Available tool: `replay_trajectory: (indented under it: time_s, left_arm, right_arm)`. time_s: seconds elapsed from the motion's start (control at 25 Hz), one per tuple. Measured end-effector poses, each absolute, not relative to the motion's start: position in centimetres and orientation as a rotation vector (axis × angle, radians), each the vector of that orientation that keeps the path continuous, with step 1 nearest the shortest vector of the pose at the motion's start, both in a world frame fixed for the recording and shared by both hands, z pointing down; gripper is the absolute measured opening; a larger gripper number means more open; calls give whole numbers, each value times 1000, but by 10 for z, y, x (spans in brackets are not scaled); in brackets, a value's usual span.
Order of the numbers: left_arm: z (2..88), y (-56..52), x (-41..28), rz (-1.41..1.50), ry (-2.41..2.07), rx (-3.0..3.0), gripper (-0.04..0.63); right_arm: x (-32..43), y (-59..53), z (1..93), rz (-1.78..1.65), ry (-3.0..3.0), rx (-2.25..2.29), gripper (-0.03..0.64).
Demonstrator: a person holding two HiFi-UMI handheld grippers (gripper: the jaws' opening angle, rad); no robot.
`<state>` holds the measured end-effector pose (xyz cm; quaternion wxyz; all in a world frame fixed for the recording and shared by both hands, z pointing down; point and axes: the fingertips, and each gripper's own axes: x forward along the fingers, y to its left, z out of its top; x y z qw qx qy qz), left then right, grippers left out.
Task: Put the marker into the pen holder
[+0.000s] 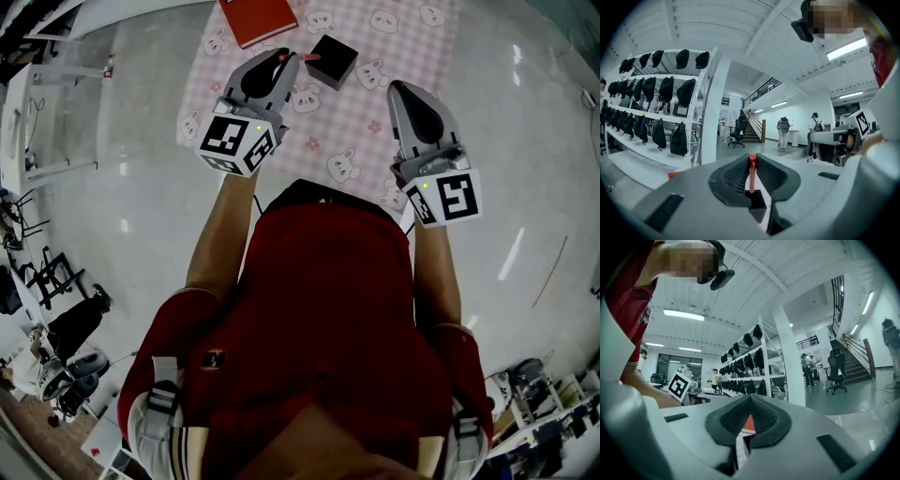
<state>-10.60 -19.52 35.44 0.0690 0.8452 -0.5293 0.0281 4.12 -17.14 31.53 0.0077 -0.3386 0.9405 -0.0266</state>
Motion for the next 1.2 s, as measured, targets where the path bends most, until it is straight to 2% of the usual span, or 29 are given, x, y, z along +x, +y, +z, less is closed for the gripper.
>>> replay_trajectory:
  time_s: [1.2]
  left_arm:
    - [475, -246, -107, 261, -1421, 2470, 54]
  right_arm:
    - [38, -193, 353, -163, 2960, -1272, -2]
